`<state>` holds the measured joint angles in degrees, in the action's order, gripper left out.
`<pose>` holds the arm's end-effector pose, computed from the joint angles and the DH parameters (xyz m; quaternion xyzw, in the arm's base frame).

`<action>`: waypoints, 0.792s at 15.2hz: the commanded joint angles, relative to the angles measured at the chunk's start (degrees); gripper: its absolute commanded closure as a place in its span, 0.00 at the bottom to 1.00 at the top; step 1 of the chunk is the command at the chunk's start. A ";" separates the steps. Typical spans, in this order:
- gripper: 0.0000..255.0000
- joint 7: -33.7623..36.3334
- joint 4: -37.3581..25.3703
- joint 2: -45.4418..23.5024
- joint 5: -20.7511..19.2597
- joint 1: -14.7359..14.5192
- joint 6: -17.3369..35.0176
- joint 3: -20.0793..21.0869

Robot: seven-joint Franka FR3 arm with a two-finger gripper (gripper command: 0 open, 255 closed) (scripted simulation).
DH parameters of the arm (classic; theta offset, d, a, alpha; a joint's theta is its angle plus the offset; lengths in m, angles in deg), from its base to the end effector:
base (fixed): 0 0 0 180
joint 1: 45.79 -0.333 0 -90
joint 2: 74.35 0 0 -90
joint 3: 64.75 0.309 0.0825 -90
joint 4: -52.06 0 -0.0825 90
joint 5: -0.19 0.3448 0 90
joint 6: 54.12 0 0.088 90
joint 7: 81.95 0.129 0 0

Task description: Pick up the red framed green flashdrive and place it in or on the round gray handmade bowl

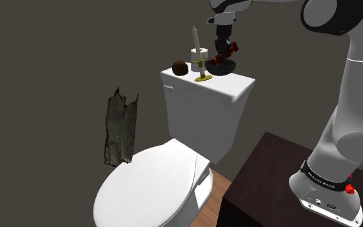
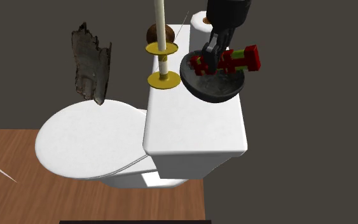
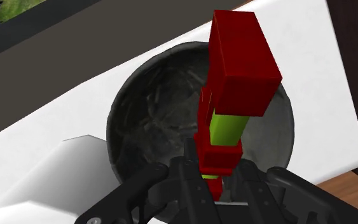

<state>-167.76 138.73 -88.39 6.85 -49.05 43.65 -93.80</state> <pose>0.5450 -0.2164 0.5119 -0.8672 -0.4978 0.0071 0.0075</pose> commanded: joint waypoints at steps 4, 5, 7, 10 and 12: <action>0.00 0.00 0.01 0.01 0.00 -0.01 0.02 0.00; 0.00 0.01 0.01 0.01 0.00 -0.01 0.02 0.00; 0.00 0.01 0.01 0.01 0.00 -0.01 0.02 0.00; 0.00 -0.06 -4.66 -0.61 0.26 0.47 -4.09 -0.11; 0.00 -0.21 -9.42 -1.59 0.73 1.07 -7.97 -0.23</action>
